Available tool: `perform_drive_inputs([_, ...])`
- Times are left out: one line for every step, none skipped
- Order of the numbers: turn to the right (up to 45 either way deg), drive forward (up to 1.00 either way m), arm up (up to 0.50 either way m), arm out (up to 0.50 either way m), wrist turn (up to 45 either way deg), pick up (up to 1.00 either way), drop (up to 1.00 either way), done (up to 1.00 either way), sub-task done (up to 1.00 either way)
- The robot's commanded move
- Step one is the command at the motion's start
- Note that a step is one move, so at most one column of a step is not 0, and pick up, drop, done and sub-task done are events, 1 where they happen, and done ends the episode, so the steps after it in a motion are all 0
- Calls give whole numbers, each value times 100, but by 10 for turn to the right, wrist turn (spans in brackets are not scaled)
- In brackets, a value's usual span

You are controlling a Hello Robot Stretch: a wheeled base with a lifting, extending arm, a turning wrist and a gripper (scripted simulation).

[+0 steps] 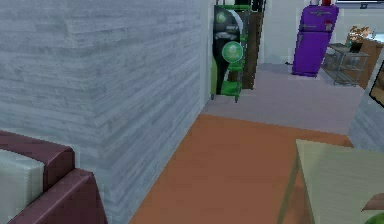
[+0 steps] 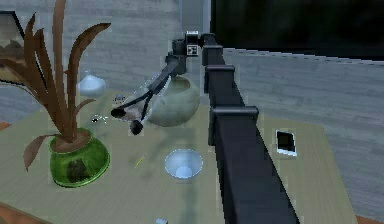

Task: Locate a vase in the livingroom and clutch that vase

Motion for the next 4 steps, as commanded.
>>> perform_drive_inputs([0, 0, 0, 0, 450, 0, 0, 0, 0])
perform_drive_inputs([0, 0, 0, 0, 450, 0, 0, 0, 0])
perform_drive_inputs([0, 0, 0, 0, 150, 0, 0, 0, 0])
perform_drive_inputs([0, 0, -22, 0, 0, 0, 0, 0, 0])
